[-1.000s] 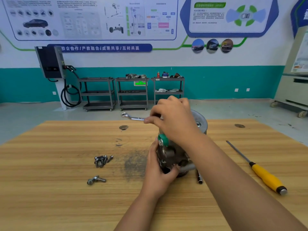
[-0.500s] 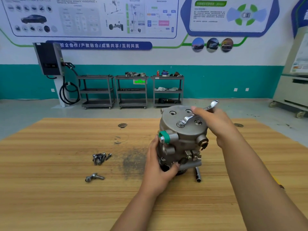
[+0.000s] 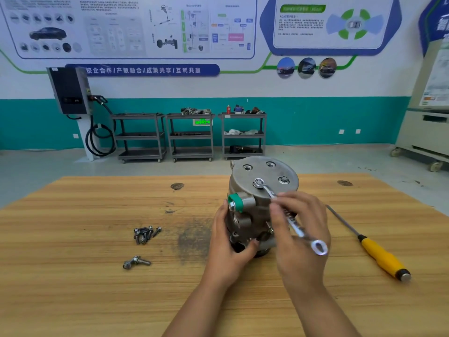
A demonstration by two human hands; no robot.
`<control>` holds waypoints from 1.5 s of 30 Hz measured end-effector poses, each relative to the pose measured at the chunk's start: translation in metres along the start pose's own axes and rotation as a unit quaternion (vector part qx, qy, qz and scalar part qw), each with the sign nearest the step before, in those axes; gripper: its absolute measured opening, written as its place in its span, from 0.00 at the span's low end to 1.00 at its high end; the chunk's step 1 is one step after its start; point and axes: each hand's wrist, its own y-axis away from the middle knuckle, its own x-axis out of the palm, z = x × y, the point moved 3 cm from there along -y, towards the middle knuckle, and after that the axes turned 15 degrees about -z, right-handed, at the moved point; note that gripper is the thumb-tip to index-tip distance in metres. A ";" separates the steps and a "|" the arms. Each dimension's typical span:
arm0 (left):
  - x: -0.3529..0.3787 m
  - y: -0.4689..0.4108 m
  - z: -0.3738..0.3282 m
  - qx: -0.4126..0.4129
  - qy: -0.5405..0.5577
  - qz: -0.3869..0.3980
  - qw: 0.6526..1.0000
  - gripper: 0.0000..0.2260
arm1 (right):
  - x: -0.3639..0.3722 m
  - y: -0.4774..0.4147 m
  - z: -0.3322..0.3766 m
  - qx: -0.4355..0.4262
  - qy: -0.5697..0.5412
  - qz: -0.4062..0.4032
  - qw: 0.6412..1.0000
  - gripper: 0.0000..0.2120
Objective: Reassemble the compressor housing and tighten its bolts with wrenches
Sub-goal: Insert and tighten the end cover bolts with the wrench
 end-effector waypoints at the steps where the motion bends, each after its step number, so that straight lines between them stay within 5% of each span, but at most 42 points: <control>1: 0.000 0.000 0.001 -0.004 0.006 0.000 1.000 0.38 | 0.003 0.004 0.004 -0.036 0.006 0.024 0.999 0.06; 10: -0.002 -0.002 -0.004 0.017 0.005 -0.009 1.000 0.36 | 0.045 -0.020 0.031 -0.222 0.125 0.211 0.944 0.14; 16: 0.000 -0.001 0.001 0.003 -0.007 0.009 1.000 0.38 | 0.088 -0.047 0.017 -0.198 0.286 0.290 0.892 0.12; 22: -0.002 -0.001 0.002 0.013 -0.017 0.012 1.000 0.38 | 0.094 -0.085 -0.020 -0.053 0.391 0.337 0.855 0.14; 26: -0.002 -0.001 0.002 0.014 -0.010 0.013 1.000 0.38 | 0.070 -0.096 -0.049 0.146 0.392 0.295 0.859 0.13; 31: -0.001 -0.002 0.002 0.017 -0.005 0.014 1.000 0.39 | 0.034 -0.074 -0.063 0.447 0.072 0.126 0.883 0.09; 34: 0.001 -0.002 0.002 0.025 -0.015 0.011 1.000 0.39 | 0.016 -0.053 -0.057 0.489 -0.049 0.019 0.871 0.07; 37: 0.002 -0.002 0.003 0.024 -0.016 0.010 1.000 0.39 | 0.004 -0.028 -0.040 0.440 -0.113 -0.064 0.889 0.05; 39: 0.002 -0.002 0.003 0.019 -0.014 0.009 1.000 0.40 | -0.003 -0.012 -0.025 0.318 -0.054 -0.093 0.942 0.07; 42: 0.002 -0.002 0.005 0.013 -0.010 0.002 1.000 0.39 | -0.002 0.001 -0.004 0.125 0.045 -0.063 0.989 0.05; 45: 0.002 -0.002 0.005 0.005 -0.009 0.002 1.000 0.40 | 0.000 0.005 0.001 0.015 0.074 -0.026 0.997 0.07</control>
